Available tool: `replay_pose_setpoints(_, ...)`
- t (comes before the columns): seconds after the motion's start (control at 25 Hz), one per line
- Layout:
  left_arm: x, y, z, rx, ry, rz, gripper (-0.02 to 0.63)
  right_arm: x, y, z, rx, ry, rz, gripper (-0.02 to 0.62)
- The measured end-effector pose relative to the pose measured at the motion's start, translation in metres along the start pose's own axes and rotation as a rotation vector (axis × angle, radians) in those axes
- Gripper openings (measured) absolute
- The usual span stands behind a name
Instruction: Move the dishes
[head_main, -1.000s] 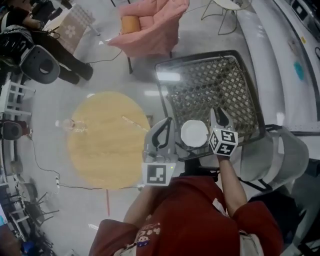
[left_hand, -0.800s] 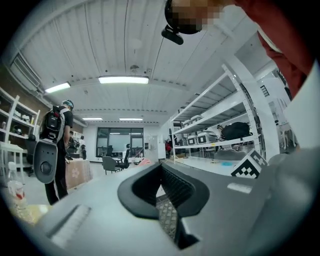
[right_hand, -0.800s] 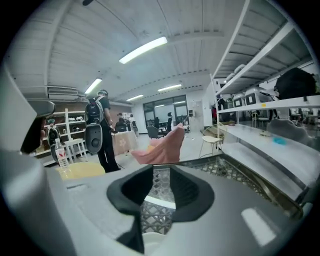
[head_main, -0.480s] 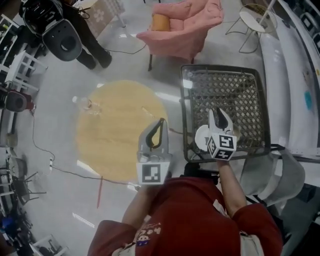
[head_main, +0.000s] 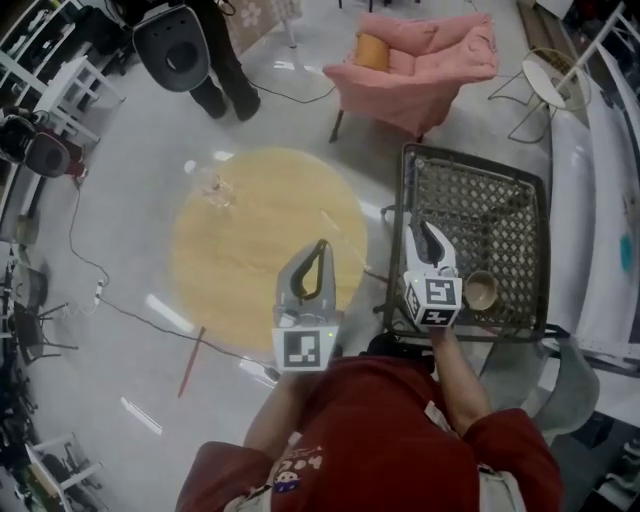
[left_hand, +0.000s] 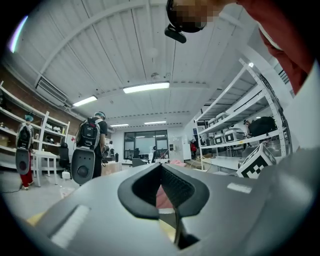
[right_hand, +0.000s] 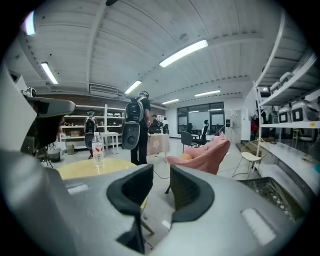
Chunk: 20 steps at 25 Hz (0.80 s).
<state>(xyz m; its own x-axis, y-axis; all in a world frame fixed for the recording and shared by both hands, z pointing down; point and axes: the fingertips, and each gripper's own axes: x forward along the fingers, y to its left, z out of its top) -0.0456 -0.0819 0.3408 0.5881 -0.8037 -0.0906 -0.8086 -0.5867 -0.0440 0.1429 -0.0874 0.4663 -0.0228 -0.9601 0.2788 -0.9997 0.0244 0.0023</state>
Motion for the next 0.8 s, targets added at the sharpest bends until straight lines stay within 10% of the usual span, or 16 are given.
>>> replay_pose_setpoints(0.8,-0.05,0.102,-0.002,0.019,0.001,0.185,0.007,0.066,0.128,-0.008,-0.087,0.07,0.22,0.091)
